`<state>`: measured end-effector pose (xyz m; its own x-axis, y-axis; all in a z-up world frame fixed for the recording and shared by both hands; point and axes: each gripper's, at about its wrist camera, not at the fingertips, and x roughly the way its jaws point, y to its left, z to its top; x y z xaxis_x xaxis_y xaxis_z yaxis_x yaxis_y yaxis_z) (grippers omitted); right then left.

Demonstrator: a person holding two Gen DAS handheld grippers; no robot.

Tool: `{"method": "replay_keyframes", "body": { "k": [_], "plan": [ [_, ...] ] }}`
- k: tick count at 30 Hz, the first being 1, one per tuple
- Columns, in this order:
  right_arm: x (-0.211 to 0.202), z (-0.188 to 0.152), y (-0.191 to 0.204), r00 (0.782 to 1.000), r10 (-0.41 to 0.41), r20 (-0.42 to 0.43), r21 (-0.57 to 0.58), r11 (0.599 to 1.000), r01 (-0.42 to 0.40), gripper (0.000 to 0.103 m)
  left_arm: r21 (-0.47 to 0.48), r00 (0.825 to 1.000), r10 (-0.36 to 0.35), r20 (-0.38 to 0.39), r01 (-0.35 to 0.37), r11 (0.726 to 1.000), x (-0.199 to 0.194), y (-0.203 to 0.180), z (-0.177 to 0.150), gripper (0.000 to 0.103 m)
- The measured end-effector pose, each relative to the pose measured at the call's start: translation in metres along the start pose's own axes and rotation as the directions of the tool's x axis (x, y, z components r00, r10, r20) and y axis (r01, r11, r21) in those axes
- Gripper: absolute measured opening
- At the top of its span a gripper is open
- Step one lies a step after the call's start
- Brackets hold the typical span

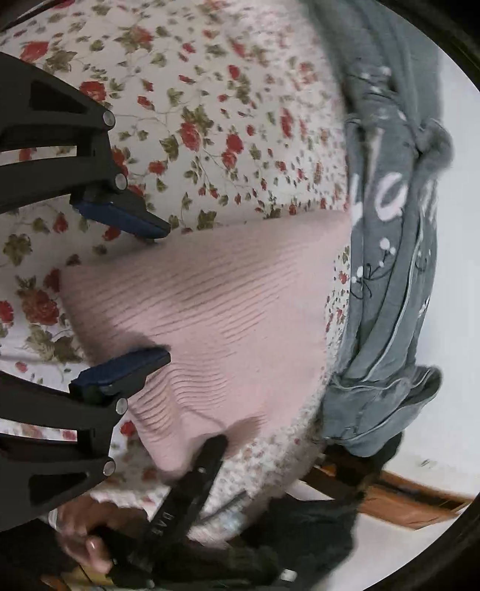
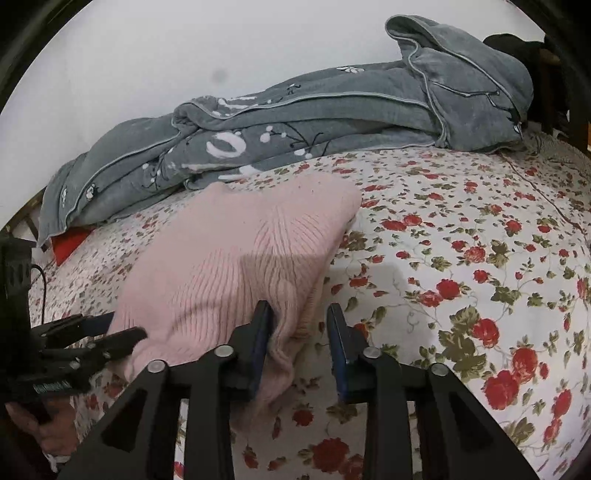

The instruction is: Fold small clothes

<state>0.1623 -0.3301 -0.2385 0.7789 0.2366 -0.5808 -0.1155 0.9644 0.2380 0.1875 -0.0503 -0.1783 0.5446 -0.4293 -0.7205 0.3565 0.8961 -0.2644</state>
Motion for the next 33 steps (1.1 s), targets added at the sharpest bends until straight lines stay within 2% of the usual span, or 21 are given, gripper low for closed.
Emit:
{"method": "replay_keyframes", "body": {
  "k": [3,6,10,12,14,16,17,19,22,26,33],
  "plan": [
    [-0.01,0.018,-0.003,0.999,0.036,0.026,0.019,0.999,-0.037,0.047,-0.029,0.999,-0.012,0.03,0.013,1.0,-0.011,0.01,0.01,0.061],
    [-0.004,0.042,-0.005,0.997,0.061,0.047,0.05,0.997,-0.063,0.053,-0.033,0.999,0.007,0.046,-0.005,0.999,-0.014,0.015,0.024,0.061],
    [0.03,0.06,-0.013,0.994,0.108,-0.017,0.132,0.986,-0.105,0.053,-0.05,0.999,0.0,0.051,0.003,0.999,-0.009,0.024,0.043,0.061],
    [0.051,0.061,-0.017,0.991,0.117,-0.069,0.172,0.98,-0.103,0.055,-0.058,0.999,0.004,0.045,-0.002,0.998,-0.004,0.027,0.051,0.061],
    [0.063,0.058,-0.02,0.983,0.163,-0.083,0.208,0.968,-0.143,0.055,-0.06,0.999,0.022,0.037,-0.02,0.998,0.001,0.03,0.056,0.061],
    [0.058,0.059,-0.017,0.983,0.173,-0.054,0.189,0.969,-0.16,0.033,-0.058,0.999,0.031,0.037,-0.029,0.998,0.003,0.032,0.06,0.061],
    [0.047,0.061,-0.014,0.985,0.172,0.0,0.158,0.973,-0.169,0.022,-0.057,0.999,0.036,0.037,-0.034,0.998,0.004,0.032,0.062,0.061],
    [0.041,0.061,-0.011,0.983,0.182,0.031,0.12,0.975,-0.184,0.022,-0.056,0.998,0.041,0.04,-0.038,0.998,0.005,0.034,0.065,0.061],
    [0.061,0.053,-0.011,0.992,0.115,-0.047,0.096,0.989,-0.11,0.025,-0.056,0.998,0.052,0.034,-0.05,0.997,0.009,0.034,0.07,0.061],
    [0.056,0.056,-0.024,0.993,0.106,-0.057,0.134,0.986,-0.097,0.044,-0.044,0.997,0.066,0.034,-0.065,0.997,0.012,0.033,0.075,0.061],
    [0.045,0.07,-0.019,0.992,0.101,-0.078,0.097,0.991,-0.093,0.045,-0.036,0.997,0.073,0.028,-0.072,0.997,0.02,0.035,0.086,0.061]
  ]
}}
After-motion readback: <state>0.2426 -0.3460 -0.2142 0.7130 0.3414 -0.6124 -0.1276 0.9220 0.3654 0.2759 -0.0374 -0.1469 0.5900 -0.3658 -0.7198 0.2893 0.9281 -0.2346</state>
